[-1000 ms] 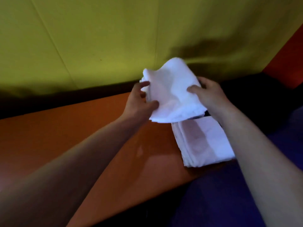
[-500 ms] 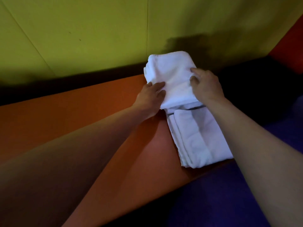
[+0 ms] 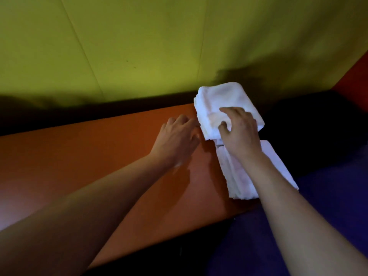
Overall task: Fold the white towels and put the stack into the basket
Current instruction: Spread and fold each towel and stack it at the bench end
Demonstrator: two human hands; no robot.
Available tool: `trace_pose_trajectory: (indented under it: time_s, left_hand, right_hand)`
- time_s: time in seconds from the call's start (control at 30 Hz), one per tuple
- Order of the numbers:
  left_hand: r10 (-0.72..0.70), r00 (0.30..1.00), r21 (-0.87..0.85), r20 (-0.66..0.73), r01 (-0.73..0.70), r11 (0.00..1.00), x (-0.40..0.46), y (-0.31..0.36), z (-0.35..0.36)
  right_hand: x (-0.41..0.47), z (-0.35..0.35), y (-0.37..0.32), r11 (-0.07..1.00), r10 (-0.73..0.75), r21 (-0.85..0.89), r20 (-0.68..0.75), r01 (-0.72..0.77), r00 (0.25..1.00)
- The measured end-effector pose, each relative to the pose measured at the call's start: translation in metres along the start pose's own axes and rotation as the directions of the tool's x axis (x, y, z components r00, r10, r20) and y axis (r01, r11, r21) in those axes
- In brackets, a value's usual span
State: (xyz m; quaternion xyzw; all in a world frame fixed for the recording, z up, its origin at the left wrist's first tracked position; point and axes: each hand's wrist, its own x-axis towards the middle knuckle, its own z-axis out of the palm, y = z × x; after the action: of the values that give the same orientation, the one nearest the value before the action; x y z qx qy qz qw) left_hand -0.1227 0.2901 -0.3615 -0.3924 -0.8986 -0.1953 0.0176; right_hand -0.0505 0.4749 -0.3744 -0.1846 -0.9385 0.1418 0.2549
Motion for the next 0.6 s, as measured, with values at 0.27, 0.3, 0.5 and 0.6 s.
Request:
trace_pose_trajectory:
  time_s: [0.27, 0.3, 0.5, 0.6]
  left_hand:
    - [-0.090, 0.994, 0.146, -0.068, 0.099, 0.984, -0.109, -0.042, -0.068]
    - [-0.101, 0.992, 0.154, -0.082, 0.112, 0.982, -0.123, -0.047, -0.077]
    - [-0.187, 0.971, 0.172, -0.147, 0.211, 0.962, -0.203, -0.085, -0.118]
    - [-0.245, 0.953, 0.168, -0.180, 0.275, 0.947, -0.242, -0.109, -0.139]
  right_hand:
    - [-0.072, -0.008, -0.104, 0.978, -0.082, 0.193, 0.019, 0.077, 0.996]
    - [-0.079, -0.010, -0.118, 0.974, -0.096, 0.208, 0.019, 0.090, 0.995]
    - [-0.112, -0.004, -0.208, 0.941, -0.170, 0.307, 0.065, 0.142, 0.983]
    - [-0.126, 0.006, -0.253, 0.931, -0.212, 0.326, 0.113, 0.165, 0.971]
